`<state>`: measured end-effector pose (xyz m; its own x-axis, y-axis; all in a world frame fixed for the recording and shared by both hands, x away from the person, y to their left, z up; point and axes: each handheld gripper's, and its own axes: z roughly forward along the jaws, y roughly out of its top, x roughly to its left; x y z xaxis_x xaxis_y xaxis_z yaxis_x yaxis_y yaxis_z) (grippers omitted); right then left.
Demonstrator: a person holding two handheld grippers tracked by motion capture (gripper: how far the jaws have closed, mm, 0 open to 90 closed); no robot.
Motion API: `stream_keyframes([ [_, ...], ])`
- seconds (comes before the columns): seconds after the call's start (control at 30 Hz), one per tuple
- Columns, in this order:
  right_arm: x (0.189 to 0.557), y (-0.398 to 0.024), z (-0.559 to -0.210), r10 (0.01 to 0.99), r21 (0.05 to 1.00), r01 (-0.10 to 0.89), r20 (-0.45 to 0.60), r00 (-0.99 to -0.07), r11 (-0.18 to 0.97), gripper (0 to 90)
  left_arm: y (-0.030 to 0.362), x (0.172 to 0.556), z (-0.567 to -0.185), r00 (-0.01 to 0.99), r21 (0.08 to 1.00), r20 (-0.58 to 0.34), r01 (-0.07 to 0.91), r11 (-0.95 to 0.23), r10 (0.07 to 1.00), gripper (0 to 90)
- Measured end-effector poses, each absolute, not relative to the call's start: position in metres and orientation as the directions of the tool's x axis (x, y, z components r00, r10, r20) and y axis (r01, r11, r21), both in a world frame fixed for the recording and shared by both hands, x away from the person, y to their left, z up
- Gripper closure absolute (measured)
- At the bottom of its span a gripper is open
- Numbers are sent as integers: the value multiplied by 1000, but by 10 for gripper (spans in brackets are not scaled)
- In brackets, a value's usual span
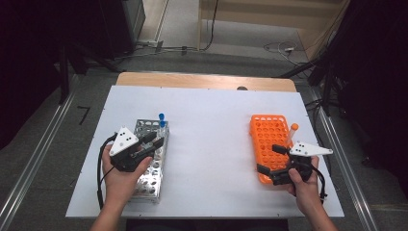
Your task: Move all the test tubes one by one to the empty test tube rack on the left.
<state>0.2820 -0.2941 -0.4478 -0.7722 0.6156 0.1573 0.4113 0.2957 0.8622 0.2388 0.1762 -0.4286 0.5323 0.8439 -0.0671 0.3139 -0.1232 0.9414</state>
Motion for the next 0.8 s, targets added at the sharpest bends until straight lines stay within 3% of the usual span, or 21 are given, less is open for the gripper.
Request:
stream_keyframes([
  [0.5,288,-318,-442,661,868,411,137,-738,279,0,168,229,-415,603,963,-105,262,-71,791,274],
  [0.8,302,-347,-444,724,865,455,175,-667,211,20,156,232,-418,683,950,-150,300,-87,714,25],
])
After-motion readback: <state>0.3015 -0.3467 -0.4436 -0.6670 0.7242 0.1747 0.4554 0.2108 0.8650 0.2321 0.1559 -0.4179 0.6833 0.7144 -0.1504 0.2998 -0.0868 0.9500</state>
